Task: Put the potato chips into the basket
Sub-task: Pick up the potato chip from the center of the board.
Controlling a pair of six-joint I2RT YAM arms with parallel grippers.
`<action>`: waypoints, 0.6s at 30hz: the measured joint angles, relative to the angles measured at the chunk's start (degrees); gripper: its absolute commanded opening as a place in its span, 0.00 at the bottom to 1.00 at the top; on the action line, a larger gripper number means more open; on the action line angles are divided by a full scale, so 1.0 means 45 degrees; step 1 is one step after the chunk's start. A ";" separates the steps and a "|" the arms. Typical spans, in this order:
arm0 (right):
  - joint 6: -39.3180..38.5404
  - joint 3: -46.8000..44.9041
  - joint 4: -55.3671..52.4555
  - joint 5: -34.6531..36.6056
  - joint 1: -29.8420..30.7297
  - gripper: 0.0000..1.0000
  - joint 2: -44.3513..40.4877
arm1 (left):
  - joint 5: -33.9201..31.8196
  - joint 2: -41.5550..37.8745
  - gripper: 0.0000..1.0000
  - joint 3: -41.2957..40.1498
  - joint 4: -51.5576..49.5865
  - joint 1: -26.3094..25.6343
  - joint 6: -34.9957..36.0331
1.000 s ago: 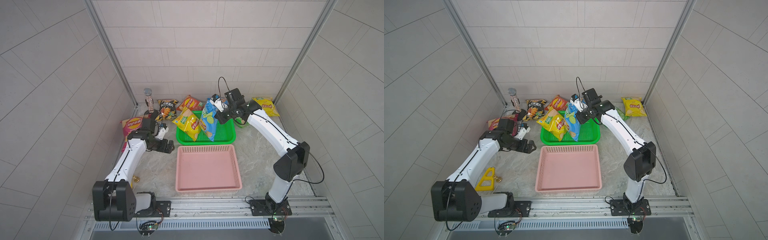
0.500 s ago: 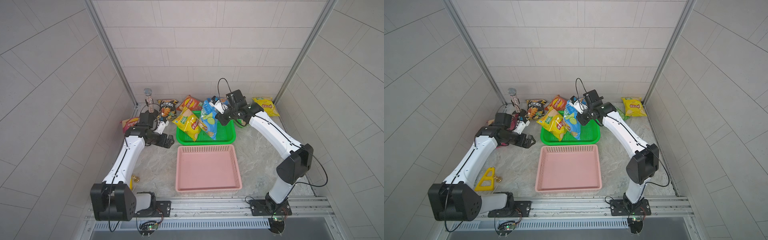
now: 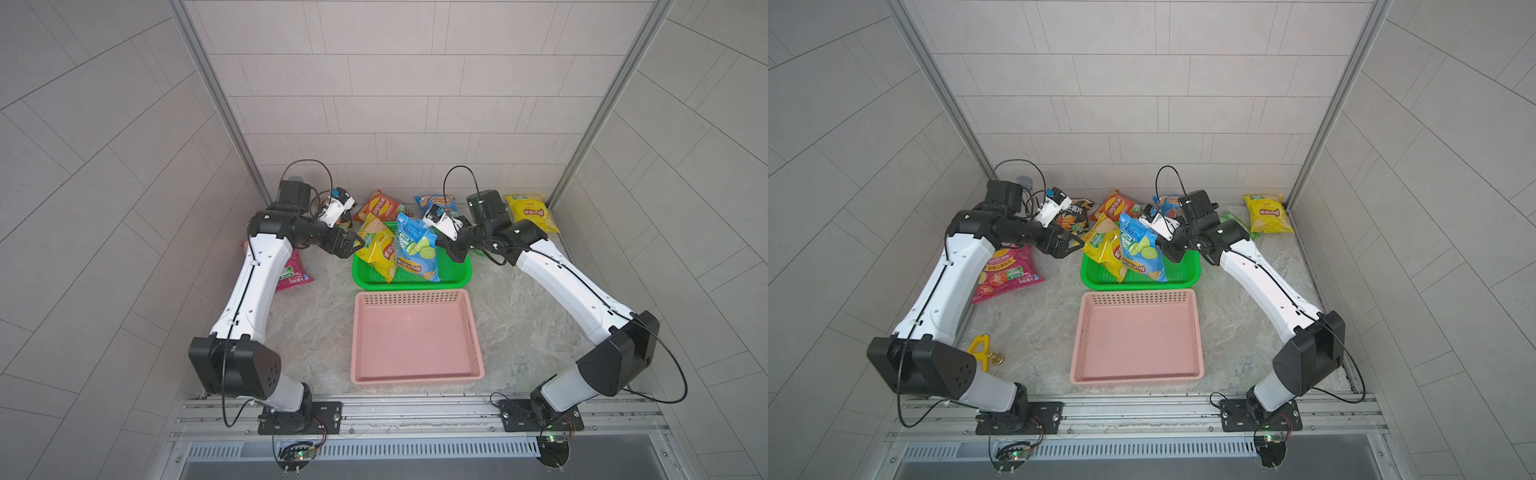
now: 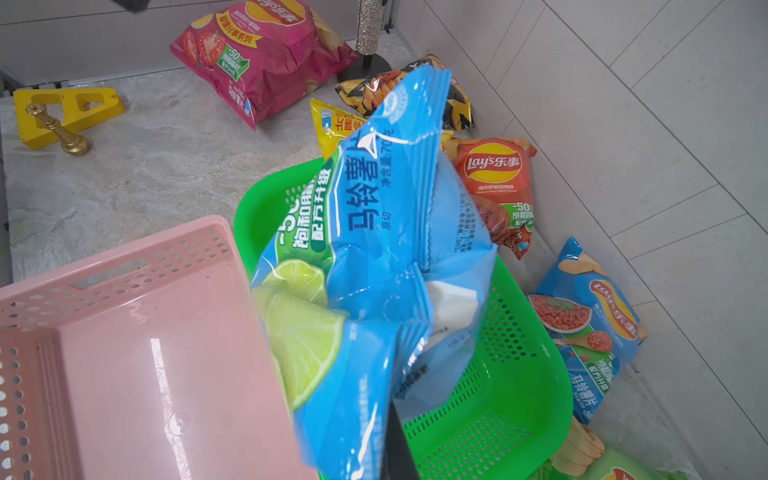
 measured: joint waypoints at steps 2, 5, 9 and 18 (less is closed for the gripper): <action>-0.0180 -0.0267 0.0010 -0.0199 0.0000 0.00 -0.0223 | 0.0107 0.0277 1.00 0.0539 -0.0253 -0.0442 0.0335; -0.0403 -0.0520 0.0034 -0.0500 0.0000 0.00 -0.0505 | 0.0248 0.0544 1.00 0.1156 -0.0753 -0.1234 0.1030; -0.0602 -0.0729 0.0087 -0.0928 0.0000 0.00 -0.0860 | 0.0476 0.0894 0.98 0.1846 -0.1423 -0.2040 0.1923; -0.0758 -0.0855 0.0102 -0.1481 0.0044 0.00 -0.1054 | 0.1651 0.2093 0.80 0.3507 -0.3201 -0.2540 0.3555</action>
